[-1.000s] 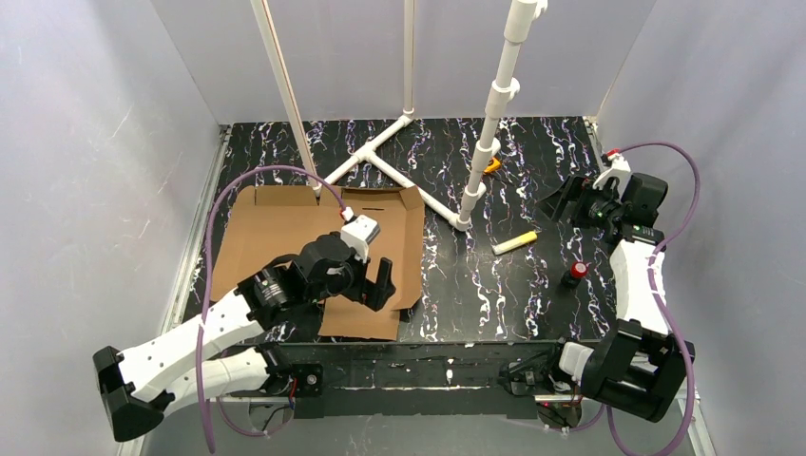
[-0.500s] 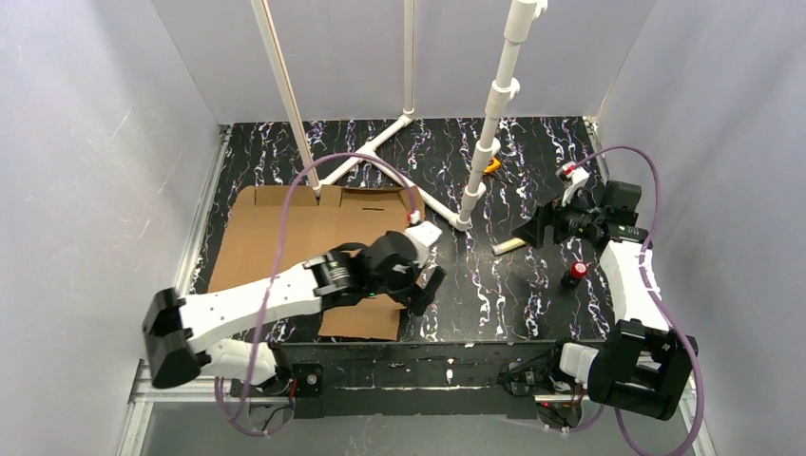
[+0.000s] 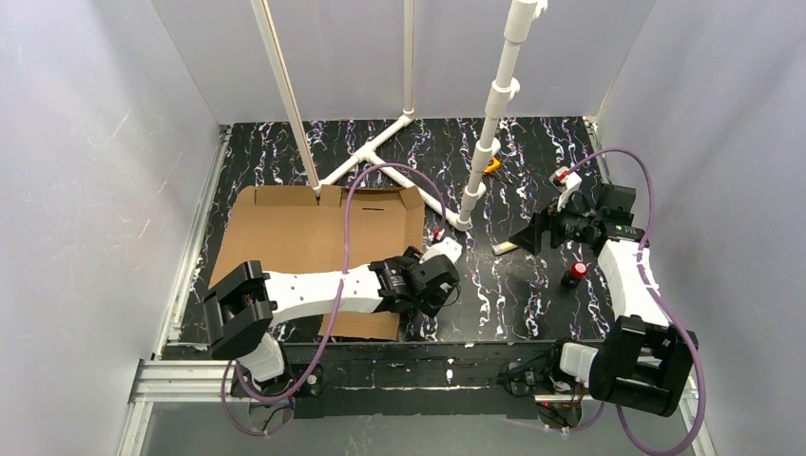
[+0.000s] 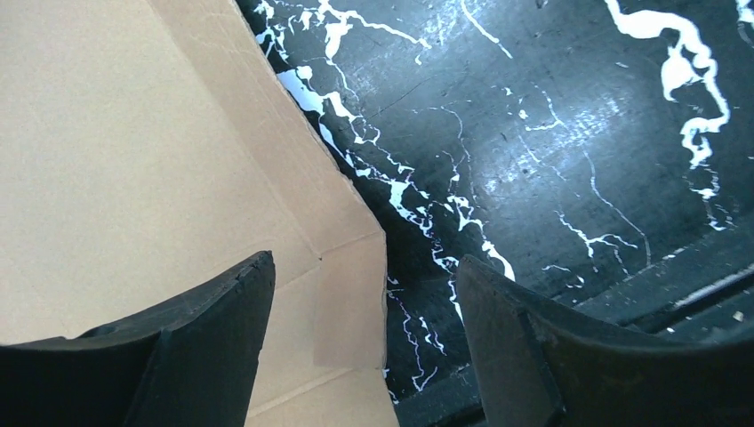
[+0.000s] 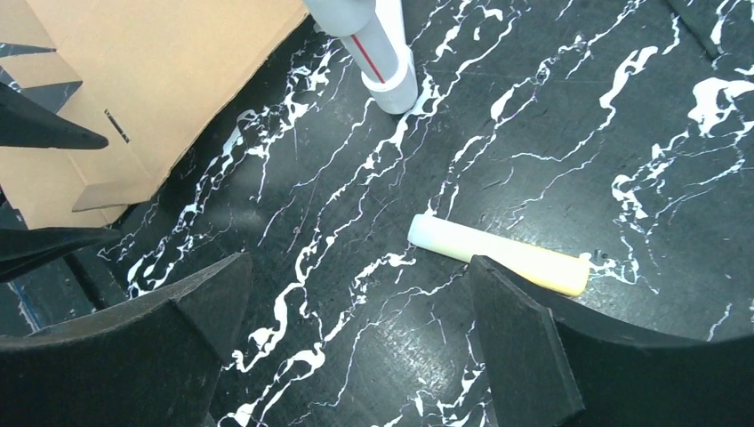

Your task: Fold the paper box

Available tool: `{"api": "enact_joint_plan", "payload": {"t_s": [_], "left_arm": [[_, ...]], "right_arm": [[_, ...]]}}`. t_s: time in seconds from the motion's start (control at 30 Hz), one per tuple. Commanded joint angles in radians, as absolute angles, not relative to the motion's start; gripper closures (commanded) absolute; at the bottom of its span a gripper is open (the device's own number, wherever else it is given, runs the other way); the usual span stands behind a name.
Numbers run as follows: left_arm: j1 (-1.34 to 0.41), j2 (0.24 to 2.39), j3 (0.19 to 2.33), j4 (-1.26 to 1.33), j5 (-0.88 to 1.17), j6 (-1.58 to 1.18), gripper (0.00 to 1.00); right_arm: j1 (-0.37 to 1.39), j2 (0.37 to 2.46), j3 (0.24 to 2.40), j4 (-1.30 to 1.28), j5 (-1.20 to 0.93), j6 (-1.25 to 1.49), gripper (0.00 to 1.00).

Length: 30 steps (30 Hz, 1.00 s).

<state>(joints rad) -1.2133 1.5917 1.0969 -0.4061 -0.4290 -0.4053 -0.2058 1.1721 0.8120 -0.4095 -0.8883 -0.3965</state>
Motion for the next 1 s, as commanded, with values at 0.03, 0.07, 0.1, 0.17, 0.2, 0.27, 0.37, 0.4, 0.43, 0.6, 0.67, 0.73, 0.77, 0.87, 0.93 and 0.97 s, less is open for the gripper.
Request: {"api": "enact_joint_plan", "payload": {"t_s": [0.03, 0.07, 0.1, 0.17, 0.2, 0.27, 0.37, 0.4, 0.43, 0.6, 0.67, 0.73, 0.77, 0.87, 0.93, 0.97], "left_arm": [[-1.254, 1.614, 1.087, -0.399, -0.565, -0.426, 0.3], [-1.26, 1.618, 1.086, -0.399, -0.569, -0.425, 0.32], [-1.265, 1.624, 1.085, -0.399, -0.571, -0.422, 0.33], [-1.273, 1.633, 1.076, -0.399, -0.583, -0.421, 0.37], [-1.277, 1.639, 1.071, -0.4, -0.59, -0.418, 0.4], [-1.286, 1.651, 1.064, -0.403, -0.609, -0.409, 0.48], [-1.3, 1.671, 1.061, -0.414, -0.641, -0.403, 0.58], [-1.306, 1.678, 1.06, -0.419, -0.651, -0.4, 0.59], [-1.312, 1.683, 1.06, -0.423, -0.661, -0.398, 0.61], [-1.342, 1.704, 1.061, -0.434, -0.713, -0.384, 0.85], [-1.353, 1.701, 1.064, -0.435, -0.731, -0.384, 1.0], [-1.367, 1.686, 1.07, -0.435, -0.758, -0.385, 1.0], [-1.379, 1.676, 1.073, -0.429, -0.772, -0.38, 1.0], [-1.41, 1.639, 1.069, -0.353, -0.812, -0.348, 1.0], [-1.423, 1.617, 1.052, -0.265, -0.817, -0.318, 1.0], [-1.429, 1.607, 1.037, -0.218, -0.817, -0.302, 1.0]], "right_arm": [[-0.193, 1.184, 0.801, -0.385, -0.932, -0.388, 0.0], [-0.19, 1.185, 0.8, -0.385, -0.935, -0.387, 0.0], [-0.187, 1.188, 0.798, -0.384, -0.938, -0.384, 0.0], [-0.18, 1.192, 0.794, -0.379, -0.94, -0.38, 0.0], [-0.175, 1.195, 0.791, -0.376, -0.942, -0.378, 0.0], [-0.163, 1.199, 0.785, -0.369, -0.944, -0.373, 0.0], [-0.144, 1.203, 0.772, -0.354, -0.962, -0.36, 0.0], [-0.139, 1.203, 0.766, -0.348, -0.972, -0.355, 0.0], [-0.134, 1.204, 0.758, -0.338, -0.981, -0.345, 0.0], [-0.11, 1.2, 0.706, -0.26, -1.057, -0.277, 0.0], [-0.104, 1.196, 0.677, -0.212, -1.113, -0.235, 0.0], [-0.091, 1.191, 0.64, -0.114, -1.15, -0.136, 0.0], [-0.079, 1.191, 0.621, -0.07, -1.154, -0.084, 0.0], [-0.039, 1.201, 0.579, 0.041, -1.108, 0.066, 0.0], [-0.012, 1.21, 0.553, 0.136, -1.035, 0.187, 0.0], [-0.003, 1.215, 0.544, 0.186, -0.993, 0.239, 0.0]]}}
